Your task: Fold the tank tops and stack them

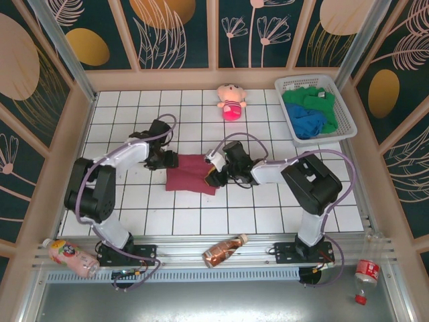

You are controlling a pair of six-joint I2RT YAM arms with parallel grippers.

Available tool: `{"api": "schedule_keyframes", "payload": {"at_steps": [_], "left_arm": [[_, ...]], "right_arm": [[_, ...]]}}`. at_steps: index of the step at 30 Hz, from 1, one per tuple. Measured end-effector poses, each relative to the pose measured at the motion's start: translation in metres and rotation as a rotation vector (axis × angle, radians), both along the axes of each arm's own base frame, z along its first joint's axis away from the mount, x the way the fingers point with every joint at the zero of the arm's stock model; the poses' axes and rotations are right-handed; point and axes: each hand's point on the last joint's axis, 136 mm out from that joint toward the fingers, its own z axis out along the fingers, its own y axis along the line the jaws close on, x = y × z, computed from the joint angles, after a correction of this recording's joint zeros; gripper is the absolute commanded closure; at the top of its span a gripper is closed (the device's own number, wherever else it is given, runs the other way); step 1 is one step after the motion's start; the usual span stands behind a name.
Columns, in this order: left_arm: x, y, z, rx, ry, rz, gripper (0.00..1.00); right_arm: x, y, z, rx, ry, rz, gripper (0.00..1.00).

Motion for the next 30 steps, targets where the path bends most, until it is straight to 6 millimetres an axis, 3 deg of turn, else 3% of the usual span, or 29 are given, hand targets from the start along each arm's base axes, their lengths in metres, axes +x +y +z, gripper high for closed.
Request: {"api": "schedule_keyframes", "payload": {"at_steps": [2,6,10,13,16,18,24,30], "left_arm": [[-0.010,-0.002,0.003,-0.045,-0.011,0.010,0.39],[-0.033,-0.005,-0.016,-0.116,0.045,0.028,0.40],[-0.037,-0.012,-0.029,-0.176,0.066,0.040,0.47],[-0.035,-0.014,-0.036,-0.193,0.073,0.046,0.61],[-0.030,-0.015,-0.037,-0.206,0.064,0.050,0.84],[-0.025,-0.015,-0.036,-0.201,0.054,0.044,0.87],[0.024,0.003,-0.034,-0.153,-0.001,0.066,0.88],[0.121,0.033,-0.032,-0.085,-0.107,0.082,0.88]], "right_arm": [[0.003,-0.002,0.011,0.032,0.012,-0.027,0.57],[0.008,-0.003,0.038,0.105,0.006,-0.075,0.55],[0.007,-0.010,0.053,0.151,0.011,-0.110,0.54],[0.005,-0.019,0.058,0.162,0.019,-0.135,0.54],[0.005,-0.028,0.065,0.170,0.016,-0.161,0.54],[0.006,-0.034,0.071,0.177,0.008,-0.180,0.53],[0.010,-0.049,0.086,0.193,-0.016,-0.232,0.52],[0.020,-0.067,0.096,0.196,-0.039,-0.293,0.49]]}}
